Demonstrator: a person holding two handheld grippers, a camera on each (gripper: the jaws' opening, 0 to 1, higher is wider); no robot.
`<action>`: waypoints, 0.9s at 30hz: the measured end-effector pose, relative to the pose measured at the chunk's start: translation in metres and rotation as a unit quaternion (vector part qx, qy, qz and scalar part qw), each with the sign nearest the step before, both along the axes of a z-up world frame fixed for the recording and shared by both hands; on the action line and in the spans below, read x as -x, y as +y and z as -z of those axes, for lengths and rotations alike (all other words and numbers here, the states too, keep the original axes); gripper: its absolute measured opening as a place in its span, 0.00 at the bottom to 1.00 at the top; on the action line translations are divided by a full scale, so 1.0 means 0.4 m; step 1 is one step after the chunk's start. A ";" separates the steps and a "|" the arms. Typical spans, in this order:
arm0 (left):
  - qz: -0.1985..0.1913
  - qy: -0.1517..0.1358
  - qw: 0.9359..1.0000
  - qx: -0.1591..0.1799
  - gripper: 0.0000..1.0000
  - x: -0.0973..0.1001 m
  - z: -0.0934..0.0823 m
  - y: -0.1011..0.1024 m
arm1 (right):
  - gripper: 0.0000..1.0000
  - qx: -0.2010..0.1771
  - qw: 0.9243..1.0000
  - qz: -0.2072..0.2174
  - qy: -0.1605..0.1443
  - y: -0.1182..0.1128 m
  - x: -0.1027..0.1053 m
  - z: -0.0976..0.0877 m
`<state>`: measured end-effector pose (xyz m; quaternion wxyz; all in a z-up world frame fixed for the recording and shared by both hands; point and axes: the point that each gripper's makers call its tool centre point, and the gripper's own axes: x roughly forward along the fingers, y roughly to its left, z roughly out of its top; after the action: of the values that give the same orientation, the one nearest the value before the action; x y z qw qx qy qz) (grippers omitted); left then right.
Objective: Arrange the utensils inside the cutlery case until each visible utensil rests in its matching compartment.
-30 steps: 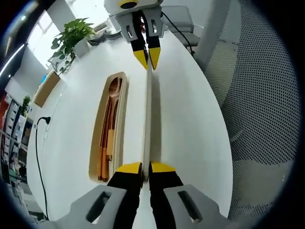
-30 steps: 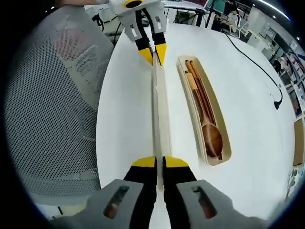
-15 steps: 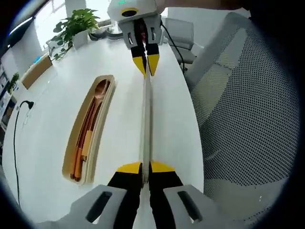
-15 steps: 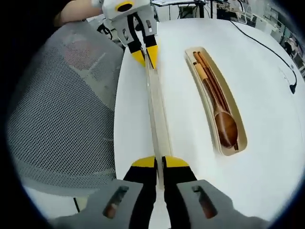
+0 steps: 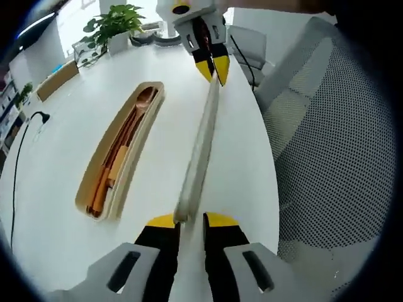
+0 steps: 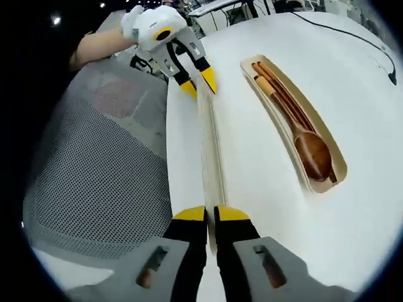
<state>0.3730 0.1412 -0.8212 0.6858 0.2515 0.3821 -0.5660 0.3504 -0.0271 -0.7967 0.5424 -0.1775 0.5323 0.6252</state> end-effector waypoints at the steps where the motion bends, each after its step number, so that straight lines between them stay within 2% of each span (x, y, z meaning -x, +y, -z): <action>1: -0.006 0.004 1.000 0.010 0.14 -0.005 -0.004 -0.003 | 0.00 -0.001 1.000 0.002 0.003 -0.001 -0.001 0.000; 3: -0.017 0.019 0.999 0.028 0.14 -0.002 -0.010 -0.008 | 0.01 -0.005 1.000 0.011 0.015 -0.004 -0.002 -0.001; 5: -0.028 0.035 0.998 0.052 0.14 0.003 -0.019 -0.019 | 0.01 0.002 0.998 0.018 0.054 -0.011 0.021 -0.005; 7: -0.037 0.047 0.996 0.070 0.14 0.006 -0.024 -0.028 | 0.01 0.000 0.998 0.010 0.059 -0.015 0.022 0.004; 9: -0.042 0.059 0.995 0.068 0.13 0.011 -0.014 -0.024 | 0.01 -0.004 0.998 0.015 0.061 -0.016 0.014 0.005; 12: -0.068 0.086 0.989 0.102 0.13 0.012 -0.019 -0.033 | 0.01 -0.011 0.997 0.019 0.075 -0.016 0.015 0.003; 13: -0.079 0.099 0.985 0.115 0.13 0.010 -0.023 -0.036 | 0.00 -0.016 0.996 0.009 0.088 -0.016 0.027 0.001; 15: -0.096 0.117 0.979 0.137 0.14 0.006 -0.028 -0.040 | 0.00 -0.017 0.995 -0.001 0.097 -0.016 0.037 -0.002; 18: -0.087 0.117 0.980 0.133 0.14 0.011 -0.026 -0.037 | 0.00 -0.028 0.995 -0.008 0.094 -0.006 0.036 -0.009; 20: -0.087 0.119 0.980 0.134 0.14 0.013 -0.027 -0.037 | 0.00 -0.034 0.993 -0.006 0.109 -0.004 0.036 -0.022; 23: -0.078 0.116 0.981 0.137 0.16 0.018 -0.031 -0.040 | 0.00 -0.043 0.994 -0.010 0.097 -0.005 0.025 -0.028; 25: -0.076 0.112 0.981 0.140 0.15 0.015 -0.031 -0.042 | 0.00 -0.050 0.993 -0.004 0.111 -0.002 0.026 -0.036; 27: -0.075 0.118 0.979 0.147 0.13 0.017 -0.036 -0.046 | 0.00 -0.056 0.993 -0.003 0.104 -0.003 0.019 -0.038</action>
<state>0.3661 0.1229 -0.8068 0.7062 0.0502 0.3909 -0.5881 0.3428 -0.0285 -0.7817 0.4911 -0.0825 0.5495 0.6708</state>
